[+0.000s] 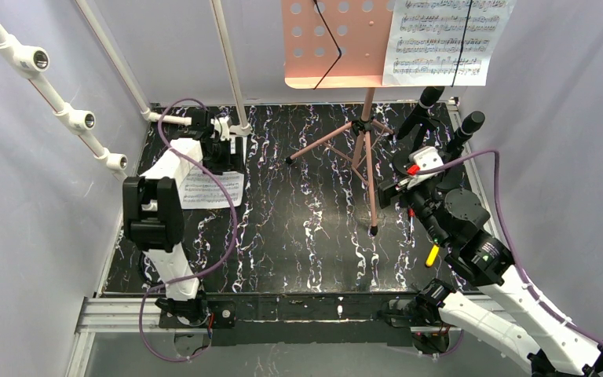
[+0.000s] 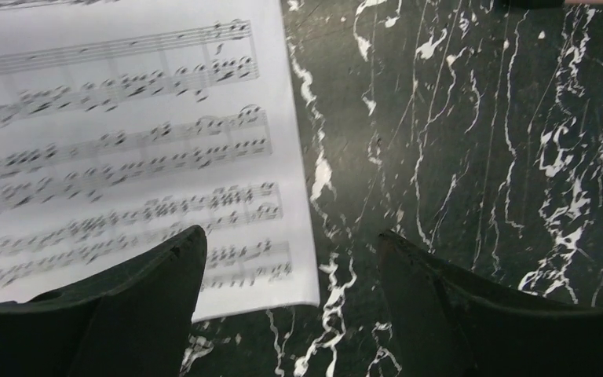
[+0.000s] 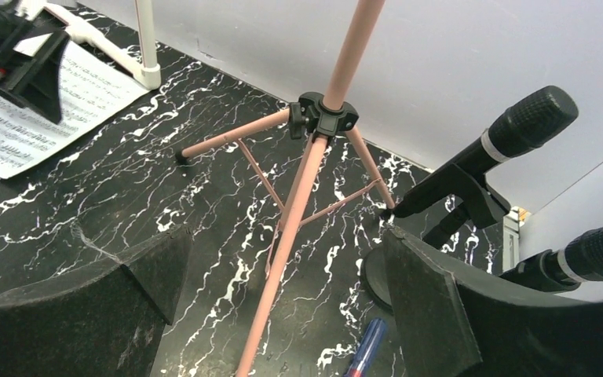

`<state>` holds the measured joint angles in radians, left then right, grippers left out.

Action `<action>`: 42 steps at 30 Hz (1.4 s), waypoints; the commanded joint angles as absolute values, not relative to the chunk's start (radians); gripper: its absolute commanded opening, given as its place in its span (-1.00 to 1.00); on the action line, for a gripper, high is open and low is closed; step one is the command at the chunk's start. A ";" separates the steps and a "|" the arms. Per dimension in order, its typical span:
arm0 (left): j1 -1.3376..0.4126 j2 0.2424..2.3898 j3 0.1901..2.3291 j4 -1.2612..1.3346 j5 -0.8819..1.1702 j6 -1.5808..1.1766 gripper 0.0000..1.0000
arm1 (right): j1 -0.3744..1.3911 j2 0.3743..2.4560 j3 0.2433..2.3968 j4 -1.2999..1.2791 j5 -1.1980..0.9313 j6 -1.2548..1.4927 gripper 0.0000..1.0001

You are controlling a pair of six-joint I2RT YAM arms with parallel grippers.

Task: Pack up the instrument practice props

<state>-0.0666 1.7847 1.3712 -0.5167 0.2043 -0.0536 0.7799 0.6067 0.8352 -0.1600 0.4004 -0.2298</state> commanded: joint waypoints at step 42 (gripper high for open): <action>-0.124 1.889 1.241 -0.661 0.273 -0.024 0.54 | 0.781 0.555 0.867 -0.219 0.407 -0.188 0.97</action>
